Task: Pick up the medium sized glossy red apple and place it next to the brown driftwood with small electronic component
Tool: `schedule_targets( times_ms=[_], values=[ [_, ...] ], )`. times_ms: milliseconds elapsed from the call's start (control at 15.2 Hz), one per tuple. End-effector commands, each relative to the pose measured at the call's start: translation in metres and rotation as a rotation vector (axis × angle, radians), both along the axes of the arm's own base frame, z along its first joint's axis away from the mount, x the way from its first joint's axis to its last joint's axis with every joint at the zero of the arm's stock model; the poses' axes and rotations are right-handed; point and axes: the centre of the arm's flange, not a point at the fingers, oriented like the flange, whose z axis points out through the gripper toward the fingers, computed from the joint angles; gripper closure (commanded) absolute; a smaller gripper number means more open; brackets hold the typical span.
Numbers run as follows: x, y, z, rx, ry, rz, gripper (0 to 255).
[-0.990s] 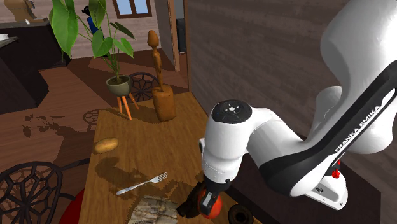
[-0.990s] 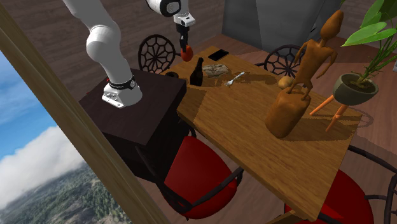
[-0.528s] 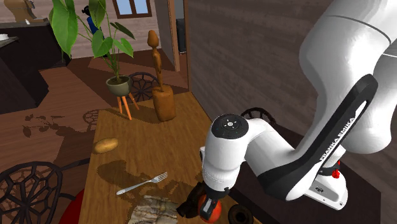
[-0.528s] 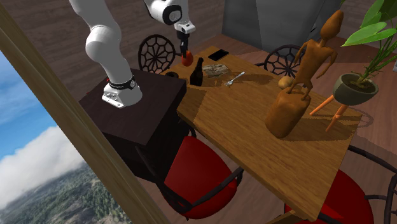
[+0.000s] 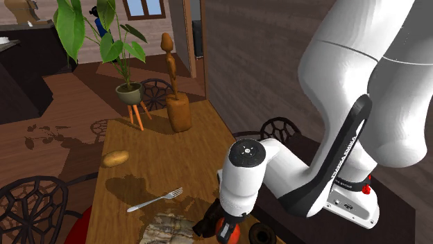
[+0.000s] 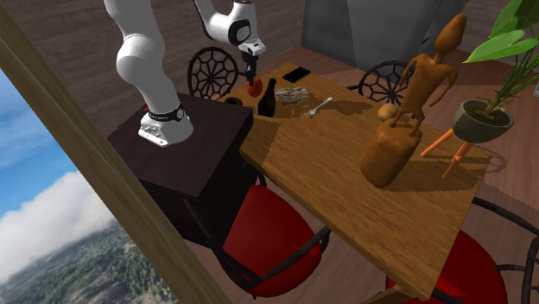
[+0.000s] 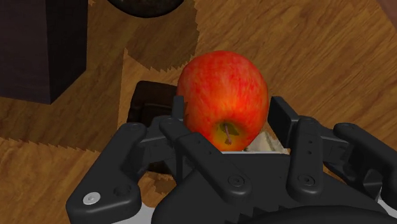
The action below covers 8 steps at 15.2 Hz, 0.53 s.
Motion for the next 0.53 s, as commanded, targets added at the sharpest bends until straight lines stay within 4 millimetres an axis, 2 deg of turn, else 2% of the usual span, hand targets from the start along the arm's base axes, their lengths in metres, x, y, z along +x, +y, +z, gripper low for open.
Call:
schedule_targets(
  times_ms=[0,462],
  values=[
    [-0.002,-0.001,-0.011,0.000,0.000,0.001,255],
    [-0.002,-0.001,-0.048,0.000,0.000,0.001,255]
  ],
)
